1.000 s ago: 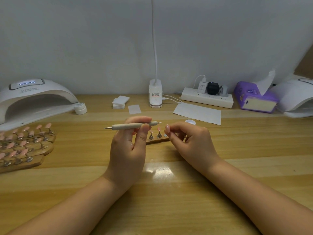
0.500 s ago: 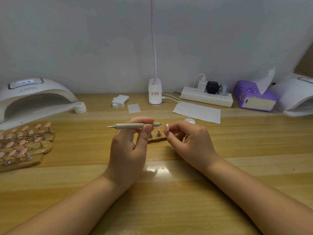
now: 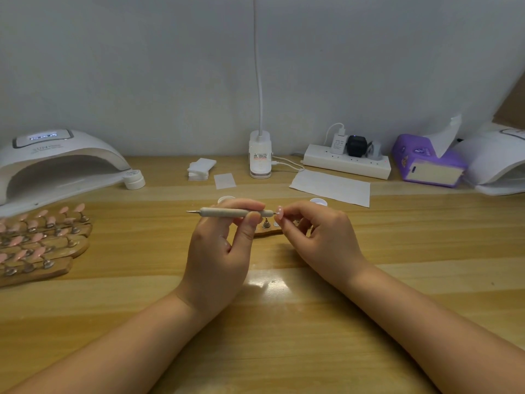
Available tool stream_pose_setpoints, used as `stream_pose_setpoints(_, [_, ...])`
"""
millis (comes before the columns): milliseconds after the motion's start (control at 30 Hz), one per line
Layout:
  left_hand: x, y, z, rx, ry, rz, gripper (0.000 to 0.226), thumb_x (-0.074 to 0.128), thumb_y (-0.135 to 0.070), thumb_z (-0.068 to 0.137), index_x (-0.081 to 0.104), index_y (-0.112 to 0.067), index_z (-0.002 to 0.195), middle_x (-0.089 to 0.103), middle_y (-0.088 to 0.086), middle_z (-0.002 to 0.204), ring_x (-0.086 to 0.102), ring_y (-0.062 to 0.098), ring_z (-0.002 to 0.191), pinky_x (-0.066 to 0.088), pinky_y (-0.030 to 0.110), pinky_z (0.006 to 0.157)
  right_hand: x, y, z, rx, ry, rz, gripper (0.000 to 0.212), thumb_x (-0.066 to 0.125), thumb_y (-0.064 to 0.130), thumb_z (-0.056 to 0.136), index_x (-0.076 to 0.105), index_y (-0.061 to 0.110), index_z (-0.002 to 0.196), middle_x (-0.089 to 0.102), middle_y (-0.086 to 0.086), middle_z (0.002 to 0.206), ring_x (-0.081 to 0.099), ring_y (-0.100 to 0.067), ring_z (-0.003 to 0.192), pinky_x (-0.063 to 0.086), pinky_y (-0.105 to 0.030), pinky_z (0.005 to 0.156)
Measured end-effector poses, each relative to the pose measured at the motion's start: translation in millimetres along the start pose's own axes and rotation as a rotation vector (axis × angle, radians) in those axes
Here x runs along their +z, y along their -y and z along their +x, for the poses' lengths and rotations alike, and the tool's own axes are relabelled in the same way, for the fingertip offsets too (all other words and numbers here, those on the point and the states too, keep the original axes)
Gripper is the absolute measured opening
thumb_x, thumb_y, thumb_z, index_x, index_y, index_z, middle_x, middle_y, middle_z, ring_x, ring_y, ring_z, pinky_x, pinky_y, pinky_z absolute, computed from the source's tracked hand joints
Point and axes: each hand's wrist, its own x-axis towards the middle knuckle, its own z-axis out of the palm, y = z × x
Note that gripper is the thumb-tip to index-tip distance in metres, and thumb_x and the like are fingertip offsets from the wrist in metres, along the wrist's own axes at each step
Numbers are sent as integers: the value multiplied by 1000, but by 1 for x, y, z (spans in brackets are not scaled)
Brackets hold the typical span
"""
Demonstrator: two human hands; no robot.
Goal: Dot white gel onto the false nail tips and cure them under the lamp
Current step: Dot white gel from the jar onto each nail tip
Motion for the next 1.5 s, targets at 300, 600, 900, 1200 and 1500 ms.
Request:
stream_pose_setpoints(300, [0, 0, 0, -27, -4, 13, 21, 50, -30, 93, 62, -17, 104, 65, -9, 98, 65, 10, 91, 52, 22, 78, 0, -2, 0, -12, 4, -3, 10, 68, 21, 89, 73, 22, 97, 67, 16, 81, 59, -12, 62, 51, -37, 58])
stream_pose_setpoints(600, [0, 0, 0, -32, -5, 22, 15, 53, -22, 93, 62, -16, 104, 65, -6, 98, 65, 10, 91, 52, 22, 78, 0, -1, 0, -8, -1, 7, 9, 68, 22, 89, 73, 22, 96, 66, 18, 81, 59, -15, 61, 51, -38, 59])
stream_pose_setpoints(900, [0, -2, 1, -23, -21, 20, 16, 53, -17, 93, 60, -26, 104, 65, -9, 98, 65, 8, 91, 50, 17, 78, 0, -1, 0, -3, 1, 15, 8, 68, 20, 88, 73, 22, 95, 69, 14, 81, 59, -15, 61, 51, -39, 58])
stream_pose_setpoints(1200, [0, -2, 0, -25, -30, -6, 18, 52, -15, 94, 59, -29, 103, 66, -9, 96, 66, 9, 88, 49, 15, 77, 2, -2, 0, 17, -13, 30, 8, 69, 20, 88, 73, 21, 94, 68, 14, 79, 60, -14, 60, 52, -39, 58])
stream_pose_setpoints(1500, [1, -2, 0, -33, -3, -9, 14, 53, -16, 93, 60, -25, 101, 65, -7, 96, 65, 9, 89, 50, 16, 76, 1, -2, 0, 18, -9, 39, 9, 70, 20, 87, 73, 23, 95, 68, 14, 81, 61, -15, 62, 52, -39, 59])
